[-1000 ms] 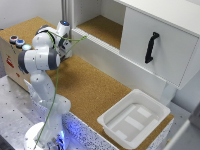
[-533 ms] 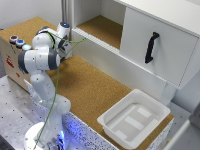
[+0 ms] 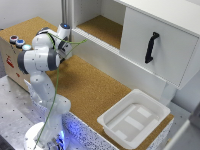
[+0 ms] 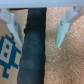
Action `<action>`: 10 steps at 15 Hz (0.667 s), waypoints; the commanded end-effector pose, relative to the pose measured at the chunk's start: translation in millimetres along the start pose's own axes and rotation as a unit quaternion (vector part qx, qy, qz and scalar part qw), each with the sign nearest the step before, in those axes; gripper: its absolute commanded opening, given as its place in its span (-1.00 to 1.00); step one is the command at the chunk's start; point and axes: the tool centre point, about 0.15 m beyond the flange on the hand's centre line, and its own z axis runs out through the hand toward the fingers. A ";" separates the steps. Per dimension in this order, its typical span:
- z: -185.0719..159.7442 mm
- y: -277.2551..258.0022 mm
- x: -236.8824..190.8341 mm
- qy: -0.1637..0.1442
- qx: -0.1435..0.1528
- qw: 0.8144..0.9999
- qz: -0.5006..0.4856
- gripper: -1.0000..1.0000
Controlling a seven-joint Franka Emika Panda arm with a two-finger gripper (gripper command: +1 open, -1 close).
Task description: Pull the drawer
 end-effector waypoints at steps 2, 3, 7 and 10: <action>36.0 24.0 -3.3 0.011 0.061 0.998 -0.010 -1.00; 38.0 24.3 -2.5 0.010 0.063 0.998 -0.013 -1.00; 38.5 26.6 -0.9 0.009 0.069 0.997 -0.016 -1.00; 35.2 32.7 -1.4 0.010 0.068 0.998 -0.013 -1.00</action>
